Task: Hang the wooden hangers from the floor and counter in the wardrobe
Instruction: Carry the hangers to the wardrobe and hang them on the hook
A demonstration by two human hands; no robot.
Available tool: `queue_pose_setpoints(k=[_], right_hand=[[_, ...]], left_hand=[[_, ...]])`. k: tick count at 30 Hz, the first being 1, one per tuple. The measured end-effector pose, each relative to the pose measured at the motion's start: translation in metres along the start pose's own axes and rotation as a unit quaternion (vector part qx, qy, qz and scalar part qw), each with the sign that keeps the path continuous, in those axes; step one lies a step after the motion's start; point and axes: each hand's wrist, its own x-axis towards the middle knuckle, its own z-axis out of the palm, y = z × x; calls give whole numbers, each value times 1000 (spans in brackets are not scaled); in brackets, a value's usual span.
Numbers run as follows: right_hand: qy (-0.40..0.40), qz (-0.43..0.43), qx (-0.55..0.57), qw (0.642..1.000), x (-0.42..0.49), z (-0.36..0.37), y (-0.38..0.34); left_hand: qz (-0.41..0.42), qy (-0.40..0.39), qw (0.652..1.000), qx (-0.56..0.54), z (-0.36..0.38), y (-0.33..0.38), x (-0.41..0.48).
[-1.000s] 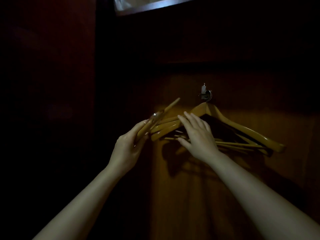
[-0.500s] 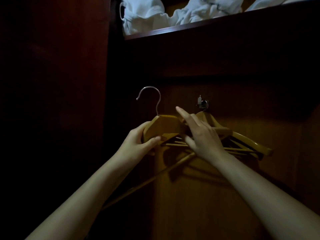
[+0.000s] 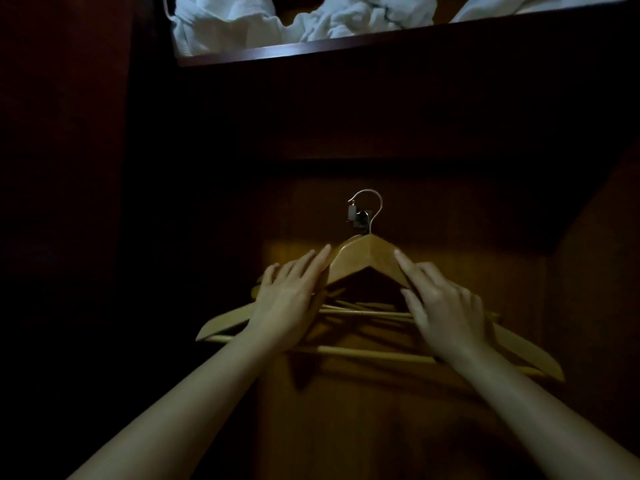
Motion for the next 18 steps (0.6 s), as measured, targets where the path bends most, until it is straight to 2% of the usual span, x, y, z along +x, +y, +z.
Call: queue_pose_setpoints(k=[5, 12, 18], right_hand=[[-23, 56, -1, 998, 17, 19, 25], [-108, 84, 7, 990, 44, 63, 36], [-167, 77, -13, 983, 68, 93, 22]], left_hand=[[13, 5, 1000, 19, 31, -1, 48], [-16, -82, 996, -12, 77, -24, 85], [-32, -124, 991, -45, 99, -55, 100]])
